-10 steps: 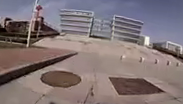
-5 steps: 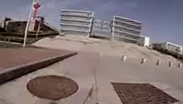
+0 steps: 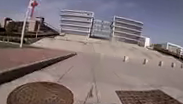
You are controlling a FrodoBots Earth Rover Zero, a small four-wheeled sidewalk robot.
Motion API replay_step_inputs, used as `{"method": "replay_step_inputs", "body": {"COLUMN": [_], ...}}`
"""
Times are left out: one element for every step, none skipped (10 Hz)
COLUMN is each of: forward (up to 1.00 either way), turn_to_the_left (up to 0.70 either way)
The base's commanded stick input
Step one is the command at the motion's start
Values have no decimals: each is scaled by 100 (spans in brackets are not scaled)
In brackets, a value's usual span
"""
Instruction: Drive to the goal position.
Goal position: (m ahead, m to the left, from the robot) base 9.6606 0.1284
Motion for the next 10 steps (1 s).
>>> {"method": "replay_step_inputs", "body": {"forward": [70,70,70,70,70,70,70,70,70,70], "turn_to_the_left": [0,0,0,12,25,16,4,0,0,0]}}
